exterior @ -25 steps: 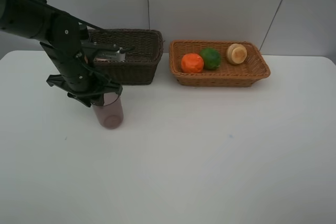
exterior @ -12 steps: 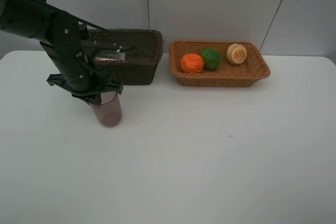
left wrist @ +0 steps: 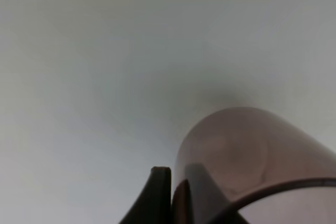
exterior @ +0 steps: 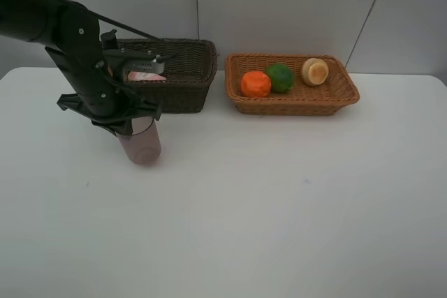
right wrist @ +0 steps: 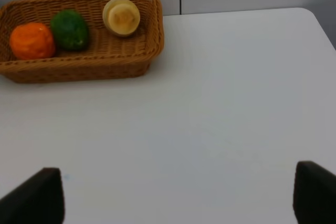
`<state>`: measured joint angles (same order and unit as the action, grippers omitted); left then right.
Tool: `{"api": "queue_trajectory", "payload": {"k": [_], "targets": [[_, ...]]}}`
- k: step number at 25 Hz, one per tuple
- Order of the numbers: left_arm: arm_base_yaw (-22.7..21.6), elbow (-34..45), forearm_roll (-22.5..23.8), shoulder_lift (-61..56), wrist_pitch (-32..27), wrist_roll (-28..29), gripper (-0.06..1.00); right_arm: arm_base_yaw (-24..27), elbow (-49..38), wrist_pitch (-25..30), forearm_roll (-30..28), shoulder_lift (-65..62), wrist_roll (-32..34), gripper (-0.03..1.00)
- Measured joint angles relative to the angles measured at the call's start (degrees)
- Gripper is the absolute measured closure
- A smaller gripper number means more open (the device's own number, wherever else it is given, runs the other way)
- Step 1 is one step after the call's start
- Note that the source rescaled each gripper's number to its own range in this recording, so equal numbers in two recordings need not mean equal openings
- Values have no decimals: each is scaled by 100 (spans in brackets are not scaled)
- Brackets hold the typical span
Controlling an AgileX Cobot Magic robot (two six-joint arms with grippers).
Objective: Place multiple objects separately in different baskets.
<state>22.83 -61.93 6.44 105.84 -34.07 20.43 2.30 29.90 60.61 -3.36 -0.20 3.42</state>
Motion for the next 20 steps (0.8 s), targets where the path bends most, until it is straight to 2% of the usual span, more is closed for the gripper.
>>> {"api": "queue_trajectory", "payload": {"k": [6,9,15,20], "targets": [[5,-788,-37,-414,-889,6,94,0,0,0,0,0,0,9],[5,-1306,-37,-437,-1112,75,94,0,0,0,0,0,0,9],[5,-2191,15,-343,-906,107,94,0,0,0,0,0,0,9],[5,-2568,184,11,-661,107,94,0,0,0,0,0,0,9]]}}
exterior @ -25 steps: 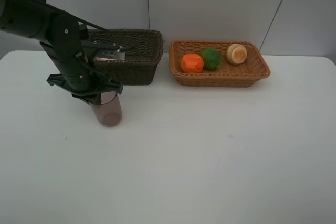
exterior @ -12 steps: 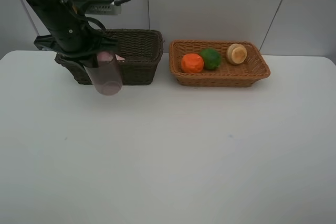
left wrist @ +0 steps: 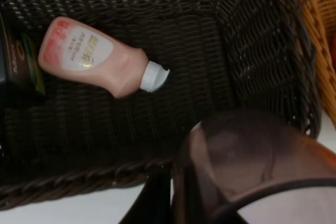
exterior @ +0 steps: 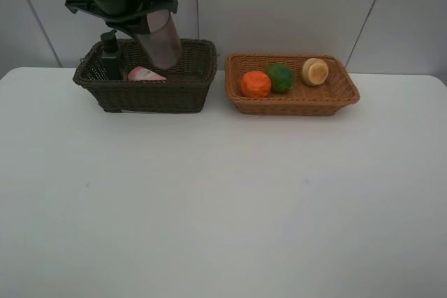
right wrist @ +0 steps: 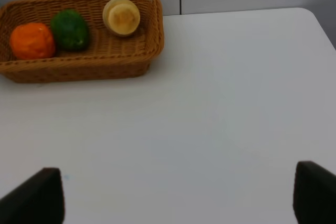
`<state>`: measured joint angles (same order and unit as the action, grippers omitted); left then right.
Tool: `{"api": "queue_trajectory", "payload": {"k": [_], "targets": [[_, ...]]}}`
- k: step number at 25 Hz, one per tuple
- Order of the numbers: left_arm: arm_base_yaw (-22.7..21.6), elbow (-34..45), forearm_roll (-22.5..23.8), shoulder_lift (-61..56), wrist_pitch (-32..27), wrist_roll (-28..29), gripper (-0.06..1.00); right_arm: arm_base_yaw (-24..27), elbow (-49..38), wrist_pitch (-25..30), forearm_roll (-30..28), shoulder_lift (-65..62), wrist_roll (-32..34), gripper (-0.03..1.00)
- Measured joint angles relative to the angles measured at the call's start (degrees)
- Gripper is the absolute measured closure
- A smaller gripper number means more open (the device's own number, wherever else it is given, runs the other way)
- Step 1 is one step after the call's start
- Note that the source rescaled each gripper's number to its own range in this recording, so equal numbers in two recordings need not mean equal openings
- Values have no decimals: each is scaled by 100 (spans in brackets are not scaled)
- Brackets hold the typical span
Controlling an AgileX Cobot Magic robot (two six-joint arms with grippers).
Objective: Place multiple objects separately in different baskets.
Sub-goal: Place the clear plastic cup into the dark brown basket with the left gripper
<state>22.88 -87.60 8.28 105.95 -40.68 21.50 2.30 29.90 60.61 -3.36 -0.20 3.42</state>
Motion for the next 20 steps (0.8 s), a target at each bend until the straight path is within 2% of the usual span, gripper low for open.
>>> {"api": "queue_trajectory", "payload": {"k": [4,9,16,20], "targets": [[-31,-337,315,622,257,0,94,0,0,0,0,0,0,9],[-112,-631,362,1188,757,0,94,0,0,0,0,0,0,9],[-140,-787,368,1795,1934,-382,94,0,0,0,0,0,0,9],[-166,-794,368,2054,2277,-430,94,0,0,0,0,0,0,9]]}}
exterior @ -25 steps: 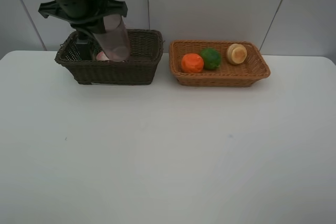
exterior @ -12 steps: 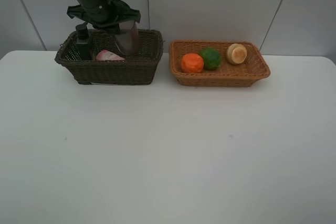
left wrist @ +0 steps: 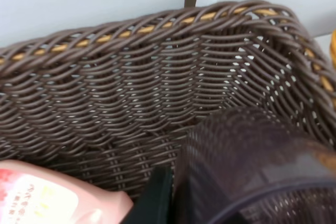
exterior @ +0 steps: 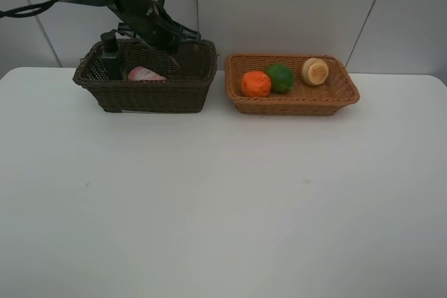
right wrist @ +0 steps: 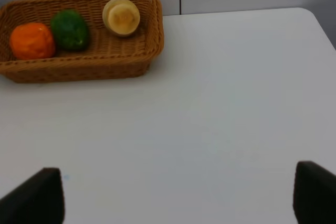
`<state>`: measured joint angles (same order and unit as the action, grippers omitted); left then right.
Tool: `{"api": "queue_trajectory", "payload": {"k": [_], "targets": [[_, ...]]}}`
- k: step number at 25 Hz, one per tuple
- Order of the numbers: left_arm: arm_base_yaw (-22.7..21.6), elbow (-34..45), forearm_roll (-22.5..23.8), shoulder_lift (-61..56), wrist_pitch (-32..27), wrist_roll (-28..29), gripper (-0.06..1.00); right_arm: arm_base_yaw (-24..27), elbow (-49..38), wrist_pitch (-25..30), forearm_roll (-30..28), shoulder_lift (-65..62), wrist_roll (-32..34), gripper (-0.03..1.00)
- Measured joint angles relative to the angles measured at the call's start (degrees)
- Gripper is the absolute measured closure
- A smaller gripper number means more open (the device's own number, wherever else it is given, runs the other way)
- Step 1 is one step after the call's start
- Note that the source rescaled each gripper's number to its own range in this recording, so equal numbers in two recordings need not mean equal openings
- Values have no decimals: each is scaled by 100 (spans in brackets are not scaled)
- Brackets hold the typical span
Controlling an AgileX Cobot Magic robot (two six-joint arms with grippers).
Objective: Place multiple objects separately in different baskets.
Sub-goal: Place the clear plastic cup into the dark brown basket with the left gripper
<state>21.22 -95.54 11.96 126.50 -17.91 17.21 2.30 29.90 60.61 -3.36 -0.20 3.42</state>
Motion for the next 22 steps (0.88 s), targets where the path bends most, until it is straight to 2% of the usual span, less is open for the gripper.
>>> {"api": "queue_trajectory", "payload": {"k": [12,15,17,22], "targets": [[-44,-102,-5,411,84,1,94,0,0,0,0,0,0,9],[-44,-102,-5,411,63,1,88,0,0,0,0,0,0,9],[-44,-102,-5,411,3,1,74,0,0,0,0,0,0,9],[-44,-107,-30,330,-130,-52,14,0,0,0,0,0,0,9]]}}
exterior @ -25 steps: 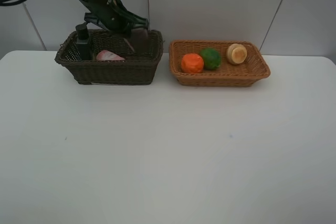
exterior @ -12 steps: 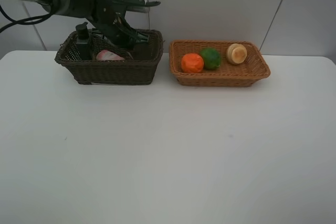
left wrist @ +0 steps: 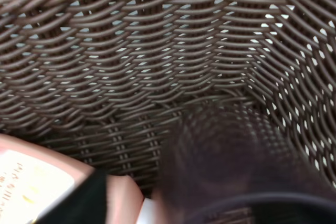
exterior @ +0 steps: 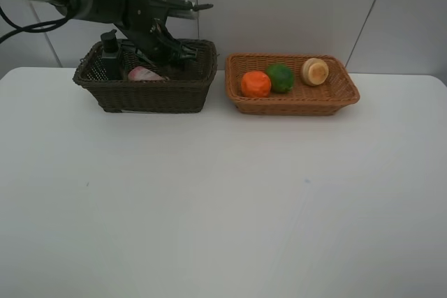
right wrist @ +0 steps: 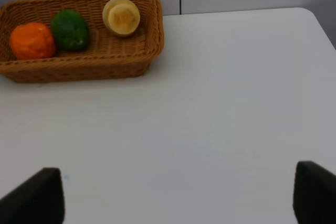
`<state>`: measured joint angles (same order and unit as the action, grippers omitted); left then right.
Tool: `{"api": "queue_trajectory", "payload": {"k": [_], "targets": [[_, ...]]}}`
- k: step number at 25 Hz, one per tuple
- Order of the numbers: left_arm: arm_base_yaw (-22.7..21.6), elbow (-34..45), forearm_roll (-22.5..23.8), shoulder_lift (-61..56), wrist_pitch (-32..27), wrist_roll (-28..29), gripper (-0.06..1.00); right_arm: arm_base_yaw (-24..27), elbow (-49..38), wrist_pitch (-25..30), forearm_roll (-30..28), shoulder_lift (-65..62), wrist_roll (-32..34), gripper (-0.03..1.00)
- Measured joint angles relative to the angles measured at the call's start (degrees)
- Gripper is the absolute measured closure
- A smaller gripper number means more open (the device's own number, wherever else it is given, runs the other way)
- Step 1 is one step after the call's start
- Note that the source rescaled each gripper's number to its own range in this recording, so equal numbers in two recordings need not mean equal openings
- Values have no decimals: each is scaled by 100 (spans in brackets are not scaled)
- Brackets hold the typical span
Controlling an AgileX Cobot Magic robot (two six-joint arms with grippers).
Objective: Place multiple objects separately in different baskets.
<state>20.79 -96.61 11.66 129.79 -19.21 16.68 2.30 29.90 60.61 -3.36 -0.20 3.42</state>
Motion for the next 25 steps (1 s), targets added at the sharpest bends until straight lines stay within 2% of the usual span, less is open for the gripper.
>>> {"api": "queue_trajectory", "payload": {"k": [1,3,9,12,14,18,25], "targets": [[0,0,-2,-63,-25,-3,6,0,0,0,0,0,0,9],[0,0,-2,-235,-112,-14,-2,0,0,0,0,0,0,9],[0,12,-2,-1002,-938,-80,-5,0,0,0,0,0,0,9],[-70,280,-79,-1647,-1248,-215,-5,0,0,0,0,0,0,9],[-218,690,-241,-2129,-1372,-427,-5,0,0,0,0,0,0,9],[-784,1811,-597,-3266,-1556,-845,-5,0,0,0,0,0,0,9],[-1747,3582,-750,-5732,-2157,-1140,-5,0,0,0,0,0,0,9]]}}
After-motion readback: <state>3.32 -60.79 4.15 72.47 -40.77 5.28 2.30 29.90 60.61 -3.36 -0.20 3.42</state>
